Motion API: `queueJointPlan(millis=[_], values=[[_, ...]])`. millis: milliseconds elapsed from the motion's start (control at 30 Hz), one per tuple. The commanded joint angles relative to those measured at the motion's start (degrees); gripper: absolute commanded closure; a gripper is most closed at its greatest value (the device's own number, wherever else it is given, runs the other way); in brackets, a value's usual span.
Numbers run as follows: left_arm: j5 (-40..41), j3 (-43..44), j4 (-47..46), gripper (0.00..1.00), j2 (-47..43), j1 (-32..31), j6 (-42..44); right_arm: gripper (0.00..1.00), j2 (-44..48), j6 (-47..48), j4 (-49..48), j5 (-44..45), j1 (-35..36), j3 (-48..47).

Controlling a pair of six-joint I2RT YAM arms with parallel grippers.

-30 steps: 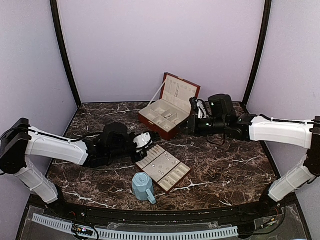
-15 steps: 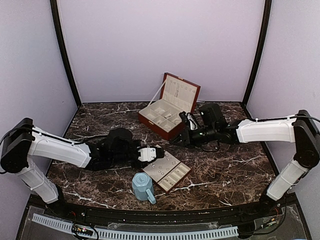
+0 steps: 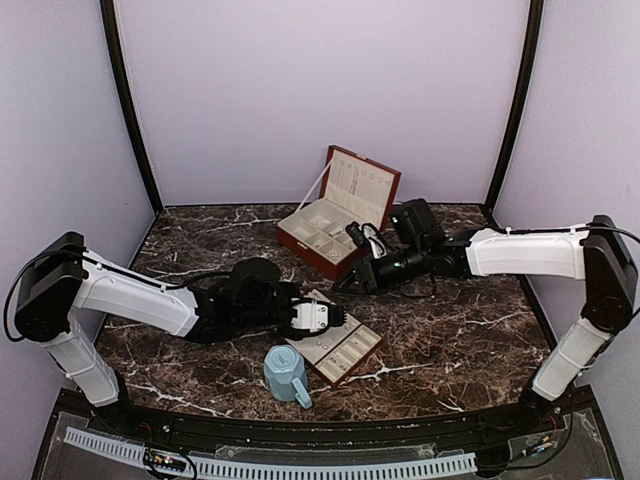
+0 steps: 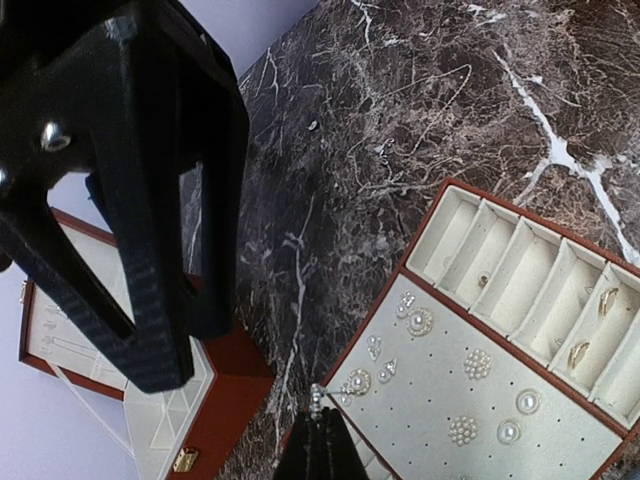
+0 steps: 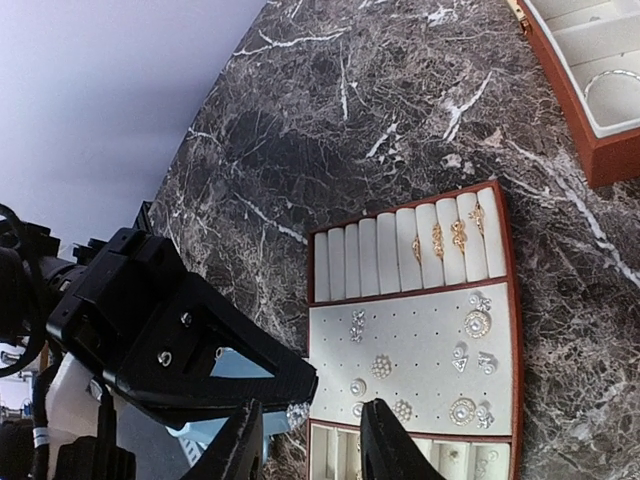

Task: Organize the mixed jewelry
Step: Pass from the left arm to the right

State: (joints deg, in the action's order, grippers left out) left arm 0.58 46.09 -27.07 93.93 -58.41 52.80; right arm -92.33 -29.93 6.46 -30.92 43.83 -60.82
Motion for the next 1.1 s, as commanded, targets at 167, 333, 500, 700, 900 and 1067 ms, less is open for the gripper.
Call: queueJointPlan(millis=[167, 333, 500, 700, 900, 1067], values=[[-2.5, 1.4, -0.1, 1.00, 0.2, -0.7, 0.9, 0.68, -3.9, 6.4, 9.0, -0.1, 2.4, -5.6], [-2.7, 1.1, -0.1, 1.00, 0.0, -0.7, 0.7, 0.70, -4.6, 9.0, 12.6, 0.0, 2.7, -7.4], [-2.7, 0.9, -0.1, 1.00, 0.0, -1.0, 0.8, 0.73, -5.1, 10.5, 13.3, -0.8, 3.4, -8.0], [-2.4, 0.7, -0.1, 1.00, 0.0, -1.2, 1.0, 0.76, -6.2, 11.0, 13.7, -1.0, 4.1, -8.9], [-2.2, 0.6, -0.3, 1.00, 0.1, -1.5, 1.0, 0.81, -6.6, 11.4, 14.6, -0.7, 4.7, -9.7], [-1.7, 0.3, -0.6, 1.00, 0.2, -1.6, 1.4, 0.80, -6.7, 12.0, 15.8, -1.6, 4.8, -9.7]])
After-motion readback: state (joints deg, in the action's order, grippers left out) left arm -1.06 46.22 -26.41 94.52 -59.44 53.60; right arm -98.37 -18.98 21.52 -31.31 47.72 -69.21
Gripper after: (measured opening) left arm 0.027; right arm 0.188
